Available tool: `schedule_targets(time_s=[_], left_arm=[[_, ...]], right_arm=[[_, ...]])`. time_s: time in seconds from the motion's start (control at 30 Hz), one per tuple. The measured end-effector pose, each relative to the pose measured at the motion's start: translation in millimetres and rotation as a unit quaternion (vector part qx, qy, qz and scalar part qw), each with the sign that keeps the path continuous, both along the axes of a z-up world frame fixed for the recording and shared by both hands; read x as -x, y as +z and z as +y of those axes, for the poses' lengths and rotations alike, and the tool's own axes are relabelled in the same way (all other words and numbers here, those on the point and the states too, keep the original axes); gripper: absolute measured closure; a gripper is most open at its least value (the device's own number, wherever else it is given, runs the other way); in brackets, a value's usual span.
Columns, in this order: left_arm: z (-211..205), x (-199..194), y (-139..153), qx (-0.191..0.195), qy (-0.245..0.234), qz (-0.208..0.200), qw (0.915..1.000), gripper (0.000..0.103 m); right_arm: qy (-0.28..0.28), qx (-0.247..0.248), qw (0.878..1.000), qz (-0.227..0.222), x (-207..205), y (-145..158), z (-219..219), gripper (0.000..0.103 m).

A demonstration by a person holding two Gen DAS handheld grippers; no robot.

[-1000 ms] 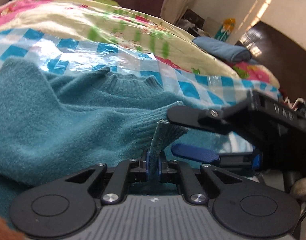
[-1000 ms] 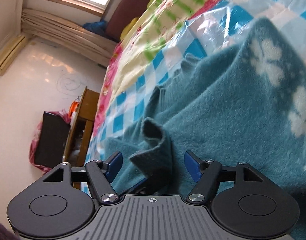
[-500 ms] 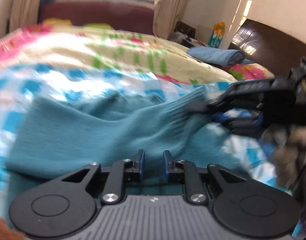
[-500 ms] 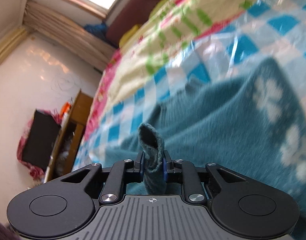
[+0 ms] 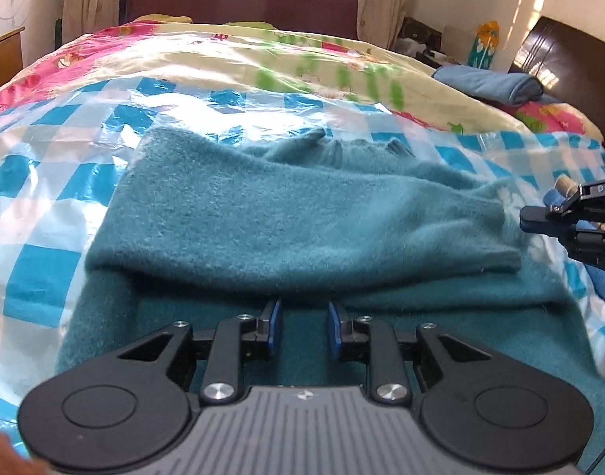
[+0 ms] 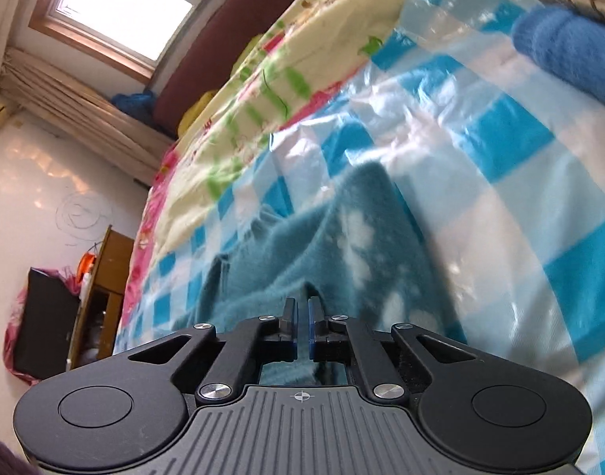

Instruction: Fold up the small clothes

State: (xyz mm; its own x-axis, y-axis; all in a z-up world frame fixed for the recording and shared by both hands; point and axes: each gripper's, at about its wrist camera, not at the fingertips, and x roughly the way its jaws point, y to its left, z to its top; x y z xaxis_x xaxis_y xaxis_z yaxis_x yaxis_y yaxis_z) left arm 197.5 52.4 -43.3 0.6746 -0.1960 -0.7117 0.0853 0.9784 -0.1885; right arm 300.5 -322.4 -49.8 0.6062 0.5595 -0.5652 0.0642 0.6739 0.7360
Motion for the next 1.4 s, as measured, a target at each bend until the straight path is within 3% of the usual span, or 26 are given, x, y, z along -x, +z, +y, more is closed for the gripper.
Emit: schedule_targets(time_s=[0.1,0.2,0.27,0.47,0.57,0.6,0.63,0.7,0.83,0.97,1.2,1.3,1.4], left_arm=[[0.8,1.6,4.2,0.003,-0.002,-0.004,1.0,0.074],[6.8,6.1,14.5,0.007,0.001,-0.02,0.9998,0.073],[13.8,9.4,20.1,0.006,0.008,-0.031,0.9995,0.073],[49.0,13.7,19.0,-0.015,0.066,-0.037,0.997,0.07],[62.7,8.0,12.0,-0.014,0.092,-0.029,0.9952,0.069],[66.3,6.7,10.2,-0.003,0.097,-0.025,0.9949,0.069],[67.5,6.5,10.6,0.006,0.1,-0.025,0.9947,0.069],[65.7,9.2,14.4,0.01,0.095,-0.035,0.9948,0.069],[61.6,6.0,12.7,-0.001,0.086,-0.038,0.9956,0.066],[62.4,-1.5,-5.6,-0.013,0.087,-0.01,0.9961,0.066],[63.3,11.3,11.1,-0.004,0.083,-0.023,0.9962,0.066],[67.2,13.5,21.0,0.01,0.088,-0.043,0.9952,0.065],[68.0,5.3,16.8,0.007,0.094,-0.034,0.9949,0.064]], right_arm=[[0.016,-0.004,1.0,0.0,1.8,-0.9,4.8,0.089],[0.021,0.018,1.0,0.007,-0.2,-1.6,9.1,0.072],[0.022,0.025,0.999,0.017,-3.5,-4.5,11.9,0.067],[0.046,0.053,0.997,0.018,-7.2,-9.8,36.4,0.056],[0.053,0.085,0.995,0.008,-6.0,-4.8,47.4,0.063],[0.056,0.097,0.994,0.006,-5.3,-3.6,50.4,0.078],[0.058,0.095,0.994,0.007,-6.1,-3.4,51.7,0.086],[0.051,0.074,0.996,0.003,-4.4,-0.5,45.3,0.091],[0.025,0.077,0.997,-0.015,-2.8,8.1,33.9,0.092],[0.043,0.1,0.994,0.012,-7.2,-4.3,45.0,0.087],[0.051,0.125,0.991,0.001,1.6,2.7,46.4,0.084],[0.046,0.152,0.987,-0.027,10.5,16.7,49.6,0.083],[0.05,0.172,0.983,-0.051,16.2,23.1,57.6,0.083]])
